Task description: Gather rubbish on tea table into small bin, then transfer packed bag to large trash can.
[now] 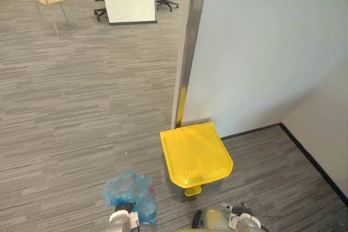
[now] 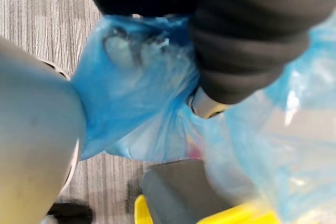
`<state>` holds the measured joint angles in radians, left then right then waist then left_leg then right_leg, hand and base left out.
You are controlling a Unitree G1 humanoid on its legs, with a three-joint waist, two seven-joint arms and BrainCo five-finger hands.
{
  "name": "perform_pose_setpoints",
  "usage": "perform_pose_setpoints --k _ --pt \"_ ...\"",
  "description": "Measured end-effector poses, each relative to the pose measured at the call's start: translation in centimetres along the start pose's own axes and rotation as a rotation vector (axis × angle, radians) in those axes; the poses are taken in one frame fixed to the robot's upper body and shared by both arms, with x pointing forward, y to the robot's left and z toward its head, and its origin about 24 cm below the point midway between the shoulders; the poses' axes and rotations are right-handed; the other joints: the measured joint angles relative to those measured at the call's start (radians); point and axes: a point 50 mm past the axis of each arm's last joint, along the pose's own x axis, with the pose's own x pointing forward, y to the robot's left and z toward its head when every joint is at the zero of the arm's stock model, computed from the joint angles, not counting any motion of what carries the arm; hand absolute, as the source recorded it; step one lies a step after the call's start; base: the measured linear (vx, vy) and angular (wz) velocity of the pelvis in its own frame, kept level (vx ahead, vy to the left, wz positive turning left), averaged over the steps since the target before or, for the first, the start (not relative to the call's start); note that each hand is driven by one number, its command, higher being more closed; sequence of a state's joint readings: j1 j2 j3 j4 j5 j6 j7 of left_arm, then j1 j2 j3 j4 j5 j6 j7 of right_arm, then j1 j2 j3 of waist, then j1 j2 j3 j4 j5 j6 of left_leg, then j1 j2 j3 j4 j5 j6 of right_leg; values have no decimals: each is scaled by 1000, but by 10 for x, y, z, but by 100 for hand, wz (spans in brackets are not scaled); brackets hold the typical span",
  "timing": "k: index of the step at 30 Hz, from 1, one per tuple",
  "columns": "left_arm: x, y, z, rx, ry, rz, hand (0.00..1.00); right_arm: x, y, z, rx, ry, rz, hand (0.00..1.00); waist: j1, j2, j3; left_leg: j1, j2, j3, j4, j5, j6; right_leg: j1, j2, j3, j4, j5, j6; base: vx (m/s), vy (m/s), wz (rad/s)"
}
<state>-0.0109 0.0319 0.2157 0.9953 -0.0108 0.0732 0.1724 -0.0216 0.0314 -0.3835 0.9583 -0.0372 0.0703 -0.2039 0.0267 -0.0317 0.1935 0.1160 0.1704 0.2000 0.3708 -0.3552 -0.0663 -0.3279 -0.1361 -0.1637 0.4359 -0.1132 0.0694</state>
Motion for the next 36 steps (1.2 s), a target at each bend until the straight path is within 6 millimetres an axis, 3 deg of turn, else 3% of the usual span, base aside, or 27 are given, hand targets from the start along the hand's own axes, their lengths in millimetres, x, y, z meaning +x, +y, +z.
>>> perform_pose_setpoints --k 2,3,4,7,8,12,18,24,30,32,34,36 --pt "1 -3 3 -1 -3 -5 100 0 1 3 -6 -9 0 0 4 1 15 18 19 4 53 -48 -20 35 0 -19 -32 6 21 221 -204 -3" --pt "1 -4 7 -2 -15 -9 100 0 4 2 -4 -2 4 0 12 -11 21 30 12 7 74 -69 -39 77 1 -4 -89 7 60 297 -205 -2" --pt "2 -15 17 -7 -37 -35 100 2 3 12 1 -25 -3 0 17 20 59 30 36 -12 106 -80 -47 77 18 -10 -42 -14 82 285 -224 5" --pt "-2 -36 25 -24 -63 -86 100 3 0 17 34 -32 -18 0 14 24 82 29 29 -24 104 -84 -46 30 7 -3 66 -45 54 141 -153 21" --pt "-3 -42 25 -27 -62 -101 100 3 -1 16 36 -29 -20 0 15 26 81 38 33 -51 104 -98 -21 31 8 -9 107 -71 38 148 -142 27" --pt "-3 -43 26 -21 -67 -109 100 3 -4 11 57 -18 -30 0 15 28 78 16 54 -119 137 -111 -20 31 10 -49 158 -135 26 130 -105 30" --pt "-4 -46 29 -20 -75 -127 100 3 -5 12 23 -20 -27 0 20 37 40 -88 69 -133 165 -91 -57 -18 -7 -95 157 -131 21 115 -14 22" --pt "-4 -47 48 -30 -135 -130 100 3 5 35 -51 -108 10 0 28 61 48 -232 75 -184 274 -89 -58 -73 -24 -140 164 -129 21 -1 -2 24" --pt "-5 -45 53 -50 -166 -116 100 -12 51 78 -161 -293 149 0 38 80 61 -320 90 -184 313 -63 -34 -127 -24 -159 173 -114 -3 -76 -59 11" --pt "-7 -41 56 -50 -199 -95 100 -27 70 114 -179 -457 206 0 40 85 67 -328 100 -184 303 -55 -35 -127 -19 -179 157 -118 3 -115 -78 15" --pt "-8 -41 61 -55 -221 -92 100 -37 80 135 -187 -544 237 0 40 84 72 -329 102 -184 281 -54 -35 -127 -19 -186 148 -117 2 -126 -76 18" --pt "-12 -43 76 -57 -288 -99 100 -60 92 178 -173 -723 263 0 38 81 94 -346 109 -184 270 -68 -23 -134 -6 -181 134 -111 6 -151 -68 28"
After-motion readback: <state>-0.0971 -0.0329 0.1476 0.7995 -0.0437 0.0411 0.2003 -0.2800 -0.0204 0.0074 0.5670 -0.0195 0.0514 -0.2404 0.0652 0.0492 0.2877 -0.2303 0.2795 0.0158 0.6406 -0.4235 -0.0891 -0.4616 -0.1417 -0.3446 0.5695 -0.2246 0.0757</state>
